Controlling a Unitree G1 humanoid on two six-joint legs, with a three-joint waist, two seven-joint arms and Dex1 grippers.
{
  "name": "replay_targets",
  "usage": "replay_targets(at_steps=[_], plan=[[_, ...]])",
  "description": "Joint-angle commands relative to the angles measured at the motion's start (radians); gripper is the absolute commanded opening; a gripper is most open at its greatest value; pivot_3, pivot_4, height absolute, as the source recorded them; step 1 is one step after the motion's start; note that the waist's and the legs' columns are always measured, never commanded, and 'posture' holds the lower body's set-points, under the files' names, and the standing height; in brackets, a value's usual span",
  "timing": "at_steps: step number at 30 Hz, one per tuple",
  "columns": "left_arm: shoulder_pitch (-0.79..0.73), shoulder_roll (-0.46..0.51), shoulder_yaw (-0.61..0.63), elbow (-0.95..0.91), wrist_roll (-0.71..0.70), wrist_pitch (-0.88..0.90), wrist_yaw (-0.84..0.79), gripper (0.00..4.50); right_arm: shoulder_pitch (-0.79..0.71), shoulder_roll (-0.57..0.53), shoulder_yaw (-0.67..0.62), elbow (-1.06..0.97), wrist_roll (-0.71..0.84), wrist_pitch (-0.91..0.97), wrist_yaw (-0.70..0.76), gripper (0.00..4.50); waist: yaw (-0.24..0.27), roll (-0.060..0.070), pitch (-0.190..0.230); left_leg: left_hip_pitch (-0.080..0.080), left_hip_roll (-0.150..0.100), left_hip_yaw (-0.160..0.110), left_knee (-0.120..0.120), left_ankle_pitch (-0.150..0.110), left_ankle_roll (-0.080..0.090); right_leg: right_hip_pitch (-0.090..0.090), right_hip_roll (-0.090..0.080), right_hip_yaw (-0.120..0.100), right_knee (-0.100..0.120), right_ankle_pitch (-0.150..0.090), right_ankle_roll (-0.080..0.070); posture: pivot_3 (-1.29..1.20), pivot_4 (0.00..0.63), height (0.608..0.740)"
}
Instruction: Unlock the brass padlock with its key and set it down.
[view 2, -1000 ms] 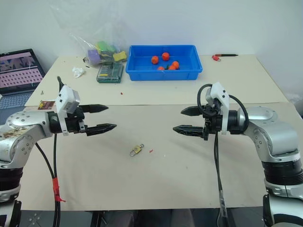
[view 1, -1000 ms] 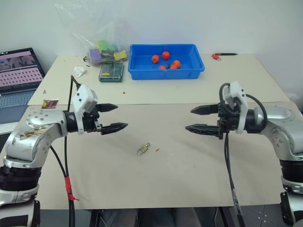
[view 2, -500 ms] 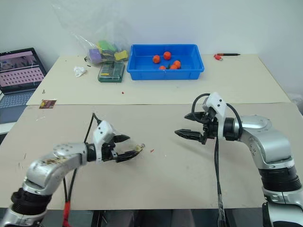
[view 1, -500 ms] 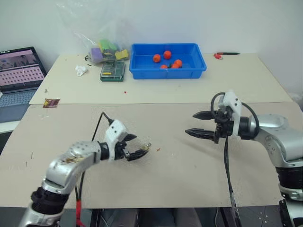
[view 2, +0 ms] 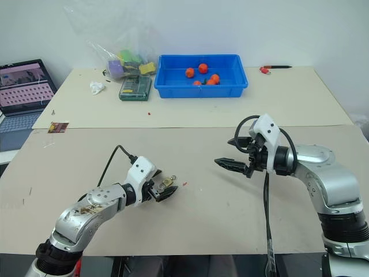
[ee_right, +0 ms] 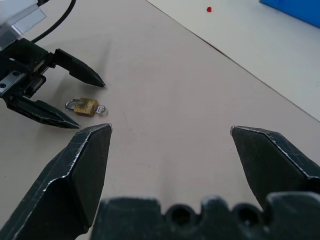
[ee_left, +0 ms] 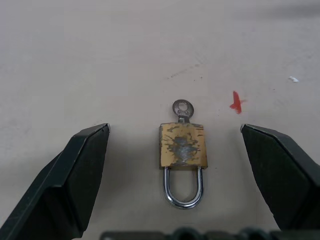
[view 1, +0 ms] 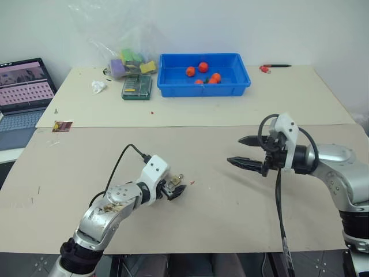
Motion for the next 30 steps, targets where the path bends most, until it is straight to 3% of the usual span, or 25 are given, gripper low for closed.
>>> replay_targets(at_steps=[1, 4, 13, 15, 18, 21, 23, 26, 30], plan=[[0.000, -0.006, -0.016, -0.027, 0.017, -0.002, 0.002, 4.50, -0.010, -0.007, -0.035, -0.033, 0.015, -0.007, -0.011, 4.48, 0.002, 0.000, 0.000, 0.000, 0.000, 0.000, 0.000, 0.000, 0.000, 0.000, 0.000, 0.000, 0.000, 0.000, 0.000, 0.00, 0.150, 0.740], [0.000, 0.005, -0.016, -0.032, 0.023, 0.007, -0.008, 4.23, -0.010, -0.006, -0.035, -0.031, 0.013, -0.013, -0.016, 4.50, 0.002, 0.000, 0.000, 0.000, 0.000, 0.000, 0.000, 0.000, 0.000, 0.000, 0.000, 0.000, 0.000, 0.000, 0.000, 0.00, 0.150, 0.740], [-0.011, 0.004, -0.038, -0.009, 0.045, -0.016, -0.023, 1.29, -0.004, -0.007, -0.035, -0.032, 0.003, -0.027, -0.027, 4.50, 0.005, 0.000, 0.000, 0.000, 0.000, 0.001, 0.000, 0.000, 0.000, 0.000, 0.000, 0.000, 0.000, 0.000, 0.000, 0.00, 0.150, 0.740], [-0.017, 0.006, -0.040, -0.003, 0.049, -0.024, -0.029, 0.82, -0.004, -0.008, -0.035, -0.031, 0.003, -0.028, -0.028, 4.50, 0.006, 0.000, 0.000, 0.000, 0.000, 0.001, 0.000, 0.000, 0.000, 0.000, 0.000, 0.000, 0.000, 0.000, 0.000, 0.00, 0.150, 0.740], [-0.037, 0.031, -0.054, 0.029, 0.098, -0.106, -0.047, 0.84, -0.004, -0.009, -0.034, -0.034, 0.012, -0.019, -0.025, 4.50, 0.009, 0.000, 0.000, 0.000, 0.000, 0.001, 0.000, 0.000, 0.000, 0.001, 0.000, 0.000, 0.000, 0.000, 0.000, 0.00, 0.150, 0.740], [-0.079, 0.097, -0.098, 0.086, 0.210, -0.328, -0.103, 0.84, -0.010, 0.012, -0.065, -0.023, 0.103, 0.073, -0.025, 4.50, 0.011, 0.000, 0.000, 0.000, 0.000, 0.002, 0.000, 0.000, 0.000, 0.001, 0.000, 0.000, 0.000, 0.000, 0.000, 0.00, 0.150, 0.740], [-0.111, 0.151, -0.124, 0.147, 0.334, -0.549, -0.093, 0.84, -0.003, 0.008, -0.070, -0.012, 0.140, 0.098, -0.001, 4.50, 0.012, 0.000, 0.000, 0.000, 0.001, 0.002, 0.000, 0.000, 0.000, 0.001, 0.000, 0.000, -0.001, 0.000, -0.001, 0.00, 0.150, 0.740], [-0.168, 0.264, -0.170, 0.282, 0.610, -1.016, 0.029, 0.84, -0.007, 0.016, -0.064, 0.011, 0.192, 0.146, 0.023, 4.50, 0.013, 0.000, 0.000, 0.000, 0.002, 0.003, 0.000, 0.000, 0.000, 0.000, 0.000, -0.001, -0.001, 0.001, -0.001, 0.00, 0.150, 0.740], [-0.185, 0.308, -0.169, 0.356, 0.766, -1.379, 0.141, 0.84, -0.045, 0.066, -0.070, 0.047, 0.255, 0.180, 0.015, 4.50, 0.015, 0.000, 0.000, 0.000, 0.004, 0.003, -0.001, 0.000, 0.000, 0.000, 0.000, 0.000, -0.003, 0.002, -0.002, 0.00, 0.150, 0.740]])
